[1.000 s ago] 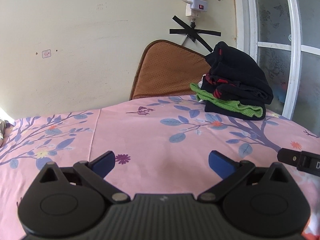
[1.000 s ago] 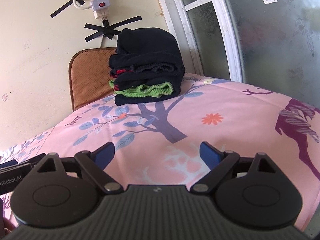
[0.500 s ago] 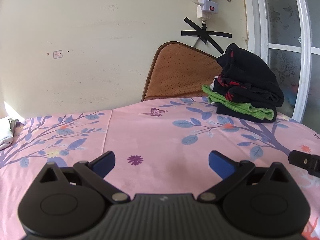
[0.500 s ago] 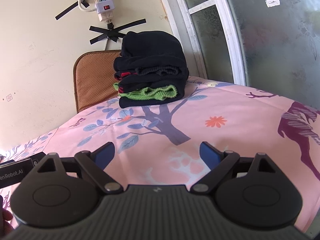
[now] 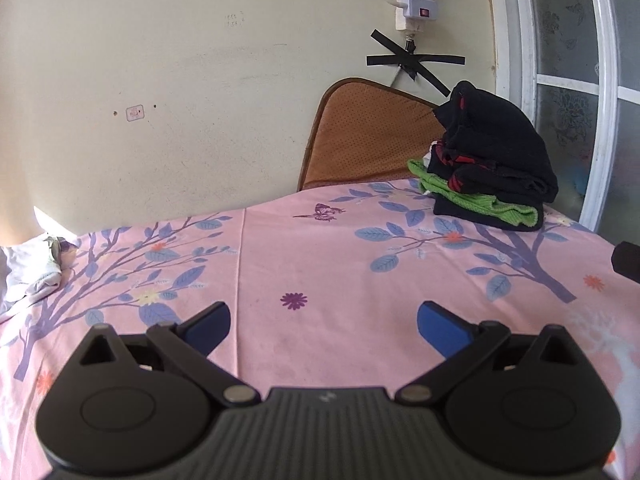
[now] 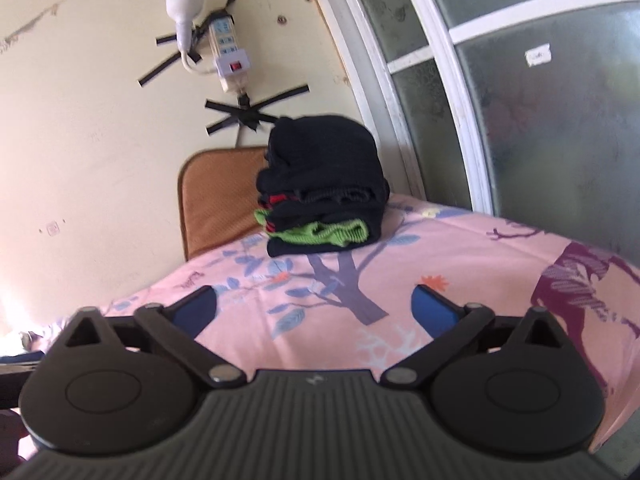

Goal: Fold small clothes

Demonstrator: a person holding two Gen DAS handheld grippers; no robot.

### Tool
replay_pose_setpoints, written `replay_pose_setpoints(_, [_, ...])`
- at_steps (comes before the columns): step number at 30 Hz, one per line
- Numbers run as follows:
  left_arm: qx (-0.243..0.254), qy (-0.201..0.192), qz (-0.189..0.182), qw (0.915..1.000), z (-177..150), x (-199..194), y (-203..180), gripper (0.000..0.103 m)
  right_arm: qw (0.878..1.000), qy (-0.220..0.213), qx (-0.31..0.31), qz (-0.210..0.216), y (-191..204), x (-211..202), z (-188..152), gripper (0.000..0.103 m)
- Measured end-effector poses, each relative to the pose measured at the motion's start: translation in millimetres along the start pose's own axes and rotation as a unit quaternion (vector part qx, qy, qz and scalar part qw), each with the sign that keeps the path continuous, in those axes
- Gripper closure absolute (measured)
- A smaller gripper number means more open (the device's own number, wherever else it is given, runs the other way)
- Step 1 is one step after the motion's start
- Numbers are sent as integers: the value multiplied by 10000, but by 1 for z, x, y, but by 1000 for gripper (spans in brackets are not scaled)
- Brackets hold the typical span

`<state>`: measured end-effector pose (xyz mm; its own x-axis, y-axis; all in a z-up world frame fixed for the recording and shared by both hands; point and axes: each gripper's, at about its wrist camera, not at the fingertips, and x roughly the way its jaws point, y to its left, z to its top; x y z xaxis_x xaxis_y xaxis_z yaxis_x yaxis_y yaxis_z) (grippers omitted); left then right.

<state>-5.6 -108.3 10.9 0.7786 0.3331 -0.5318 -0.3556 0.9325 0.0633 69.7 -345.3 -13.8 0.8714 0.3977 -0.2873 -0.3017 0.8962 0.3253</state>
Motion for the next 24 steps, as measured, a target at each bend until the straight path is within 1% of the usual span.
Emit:
replay_pose_setpoints(3, [3,39,-120,9999,4,-9,0,0,10000,-41,-61,-34,3,-13,6,0])
replay_pose_setpoints(5, [46,-2,-156,9999,6,-15,-1,0,9996,87,-178,-207,7,-17,9,0])
replay_pose_setpoints(6, [80,-38,-140,9999,7,-18,-1,0,9994,126,-207,-228,9,-19,10,0])
replay_pose_setpoints(10, [311,-121,-1,9994,9,-28,-3,0,9997,109,-221,-66,10,-27,9,0])
replay_pose_setpoints(13, [383,-159,78,9991,8,-33,-3,0,9996,108,-257,7,13,-30,9,0])
replay_pose_setpoints(18, [312,-5,65,9995,7,-35,2,0,9996,112,-199,134,16,-32,10,0])
replay_pose_setpoints(22, [336,76,98,9994,5,-35,3,0,9997,64,-172,141,16,-34,10,0])
replay_pose_setpoints(24, [348,159,33,9993,5,-33,2,0,9998,59,-114,130,14,-34,11,0])
